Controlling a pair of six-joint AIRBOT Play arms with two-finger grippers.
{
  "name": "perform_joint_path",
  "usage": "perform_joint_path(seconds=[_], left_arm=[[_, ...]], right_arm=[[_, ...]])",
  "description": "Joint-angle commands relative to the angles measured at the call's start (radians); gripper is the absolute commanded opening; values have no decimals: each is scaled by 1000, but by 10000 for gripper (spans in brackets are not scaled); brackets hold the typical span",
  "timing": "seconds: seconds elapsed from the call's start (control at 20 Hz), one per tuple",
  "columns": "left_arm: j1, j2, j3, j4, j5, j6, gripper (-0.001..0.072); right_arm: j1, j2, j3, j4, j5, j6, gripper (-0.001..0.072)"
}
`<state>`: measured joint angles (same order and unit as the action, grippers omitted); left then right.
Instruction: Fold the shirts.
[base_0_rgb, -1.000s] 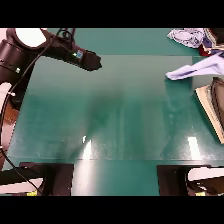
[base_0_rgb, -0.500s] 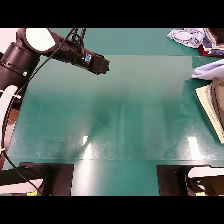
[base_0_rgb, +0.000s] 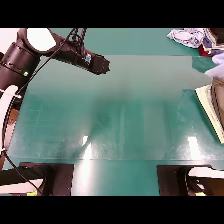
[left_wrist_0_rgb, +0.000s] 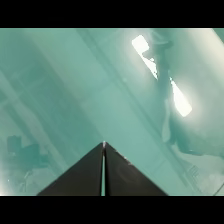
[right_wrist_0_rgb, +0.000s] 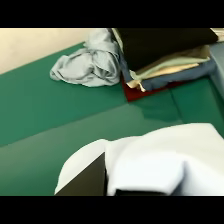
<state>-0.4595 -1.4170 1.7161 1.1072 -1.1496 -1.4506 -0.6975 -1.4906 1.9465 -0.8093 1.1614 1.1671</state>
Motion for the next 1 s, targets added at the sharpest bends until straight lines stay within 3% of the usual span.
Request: perform_joint_path(seconds=[0.0, 0.45, 0.55, 0.6, 0.95], left_arm=[[0, 0, 0, 0, -14, 0, 23], [0, 0, 0, 0, -48, 3, 23], [0, 0, 0, 0, -54, 3, 23], [0, 0, 0, 0, -55, 3, 23], [0, 0, 0, 0, -54, 3, 23]], right_arm=[[-84, 95, -111, -38, 66, -44, 9], [-348, 320, -500, -303, 160, -61, 24], [-401, 352, -581, -320, 153, -61, 310], [-428, 365, -620, -320, 147, -61, 395], [-516, 391, -685, -273, 174, -61, 414]])
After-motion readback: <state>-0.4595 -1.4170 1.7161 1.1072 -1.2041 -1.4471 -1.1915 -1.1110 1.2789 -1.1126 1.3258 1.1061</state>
